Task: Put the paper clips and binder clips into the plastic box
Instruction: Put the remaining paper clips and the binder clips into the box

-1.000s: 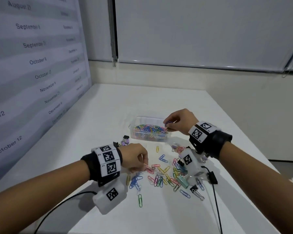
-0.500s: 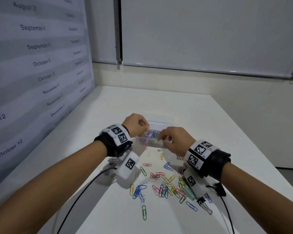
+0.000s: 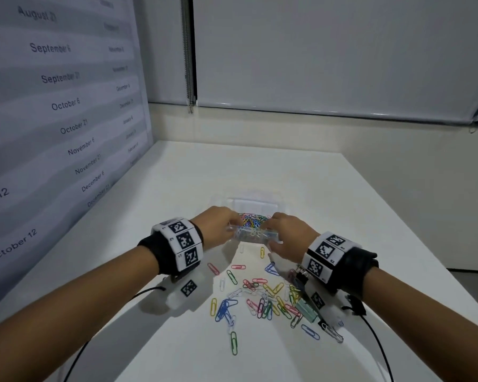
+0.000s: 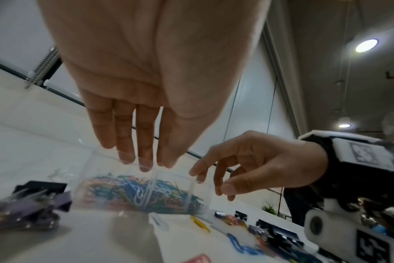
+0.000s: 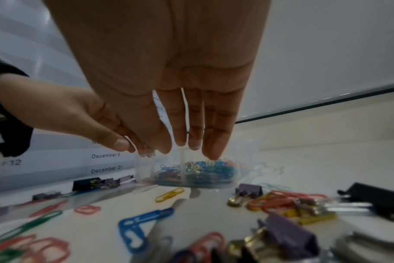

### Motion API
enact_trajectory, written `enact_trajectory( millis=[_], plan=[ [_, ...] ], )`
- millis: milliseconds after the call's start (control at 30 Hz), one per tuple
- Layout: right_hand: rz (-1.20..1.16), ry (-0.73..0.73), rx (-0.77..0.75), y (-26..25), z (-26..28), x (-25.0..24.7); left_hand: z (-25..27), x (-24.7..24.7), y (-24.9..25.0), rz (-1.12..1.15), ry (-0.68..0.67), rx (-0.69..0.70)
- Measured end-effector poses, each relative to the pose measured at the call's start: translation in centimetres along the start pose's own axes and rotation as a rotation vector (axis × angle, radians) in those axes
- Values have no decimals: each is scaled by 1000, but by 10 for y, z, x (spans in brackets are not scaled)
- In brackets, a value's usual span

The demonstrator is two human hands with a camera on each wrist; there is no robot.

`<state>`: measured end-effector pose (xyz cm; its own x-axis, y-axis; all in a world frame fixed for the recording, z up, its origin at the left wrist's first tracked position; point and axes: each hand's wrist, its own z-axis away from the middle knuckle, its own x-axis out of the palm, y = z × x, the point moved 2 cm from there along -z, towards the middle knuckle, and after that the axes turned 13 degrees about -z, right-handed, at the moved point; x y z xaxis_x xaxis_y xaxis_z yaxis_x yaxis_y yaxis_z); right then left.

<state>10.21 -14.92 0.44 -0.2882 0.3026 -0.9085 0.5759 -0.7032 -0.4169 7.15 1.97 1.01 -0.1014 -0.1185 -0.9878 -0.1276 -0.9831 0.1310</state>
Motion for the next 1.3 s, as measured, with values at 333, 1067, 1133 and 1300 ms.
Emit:
enact_trajectory(
  millis=[333, 1067, 1133, 1300],
  plan=[
    [-72, -43, -124, 2, 39, -5, 75, 10, 18, -10, 30, 87],
    [58, -333, -177, -21, 50, 20, 67, 35, 24, -36, -244, 96],
    [71, -372, -146, -17, 52, 19, 74, 35, 20, -84, -249, 68],
    [59, -403, -111, -23, 49, 32, 72, 38, 27, -57, -288, 80]
  ],
)
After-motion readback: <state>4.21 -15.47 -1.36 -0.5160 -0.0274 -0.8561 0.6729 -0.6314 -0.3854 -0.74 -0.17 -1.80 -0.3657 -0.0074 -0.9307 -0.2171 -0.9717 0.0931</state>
